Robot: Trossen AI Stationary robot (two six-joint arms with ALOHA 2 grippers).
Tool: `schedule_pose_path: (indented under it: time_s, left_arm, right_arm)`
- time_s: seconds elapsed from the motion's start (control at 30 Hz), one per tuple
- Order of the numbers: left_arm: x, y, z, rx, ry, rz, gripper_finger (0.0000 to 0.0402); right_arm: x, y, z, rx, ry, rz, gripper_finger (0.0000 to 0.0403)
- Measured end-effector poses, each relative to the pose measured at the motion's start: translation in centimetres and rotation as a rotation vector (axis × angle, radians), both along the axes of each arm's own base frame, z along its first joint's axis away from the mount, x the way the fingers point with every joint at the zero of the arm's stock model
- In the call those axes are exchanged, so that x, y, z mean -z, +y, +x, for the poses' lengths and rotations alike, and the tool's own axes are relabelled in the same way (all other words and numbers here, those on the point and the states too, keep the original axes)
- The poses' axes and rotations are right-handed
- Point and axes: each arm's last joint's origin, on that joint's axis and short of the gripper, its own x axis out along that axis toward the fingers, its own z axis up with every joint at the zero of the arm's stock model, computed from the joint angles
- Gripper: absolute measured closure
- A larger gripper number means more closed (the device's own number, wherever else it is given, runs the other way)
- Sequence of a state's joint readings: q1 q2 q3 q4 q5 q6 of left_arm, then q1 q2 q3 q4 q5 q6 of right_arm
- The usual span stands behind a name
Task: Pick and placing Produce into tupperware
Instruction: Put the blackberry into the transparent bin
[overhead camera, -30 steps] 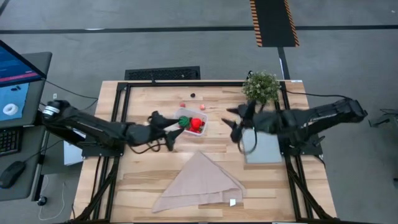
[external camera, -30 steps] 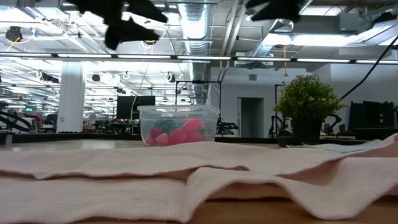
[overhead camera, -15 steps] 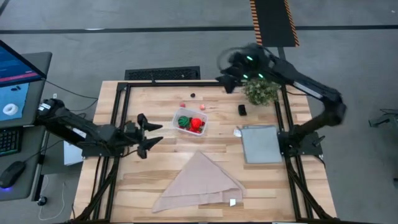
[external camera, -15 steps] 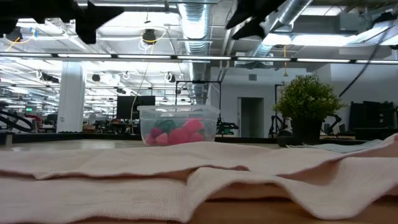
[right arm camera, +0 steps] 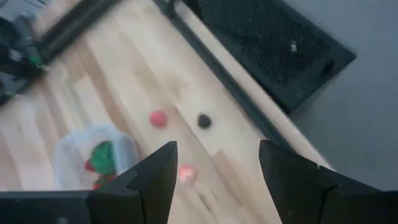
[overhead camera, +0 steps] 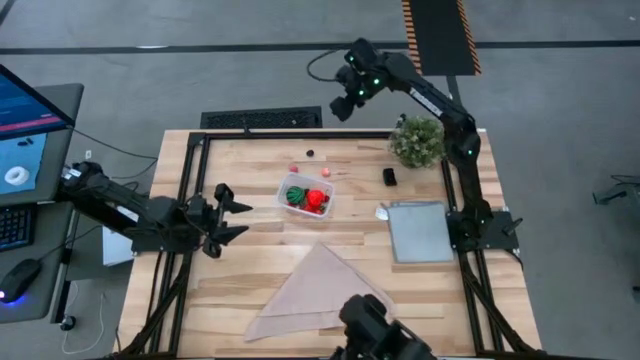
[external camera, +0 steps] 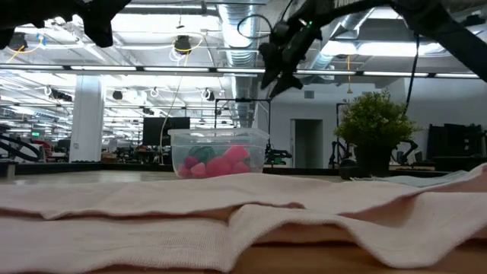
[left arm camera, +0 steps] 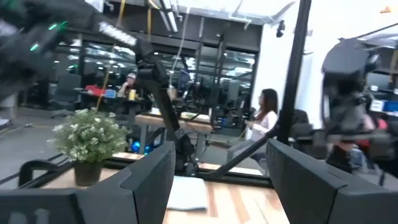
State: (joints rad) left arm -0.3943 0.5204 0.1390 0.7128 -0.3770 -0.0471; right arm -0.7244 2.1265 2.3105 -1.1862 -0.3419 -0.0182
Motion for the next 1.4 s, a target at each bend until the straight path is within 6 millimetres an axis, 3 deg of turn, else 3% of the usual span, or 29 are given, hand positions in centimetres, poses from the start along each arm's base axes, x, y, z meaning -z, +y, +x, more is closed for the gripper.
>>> schedule_pose_path:
  time_s: [0.17,0.4,0.67,1.1,1.23,1.4]
  left_arm:
    - [0.0,-0.1,-0.2,0.053,-0.002,0.009,0.0161]
    - [0.3,-0.4,-0.1,0.131,0.026,0.028,0.0161]
    - [0.5,-0.5,-0.1,0.177,0.039,0.002,0.0161]
    - [0.3,-0.5,-0.1,0.177,0.023,-0.008,0.0161]
    - [0.3,-0.5,-0.1,0.177,0.023,-0.008,0.0161]
    - [0.3,-0.5,-0.1,0.177,0.023,-0.008,0.0161]
  right_arm:
    - [2.2,-0.6,0.9,0.008,0.038,0.025,0.0154]
    - [4.4,1.3,5.0,-0.077,0.060,-0.073,0.0154]
    - [7.3,1.5,6.9,-0.124,0.109,-0.090,0.0154]
    - [12.9,0.3,8.9,-0.085,0.174,-0.066,0.0154]
    - [13.0,-0.1,8.7,-0.090,0.153,-0.053,0.0154]
    - [13.0,-0.3,8.5,-0.244,0.169,-0.131,0.0154]
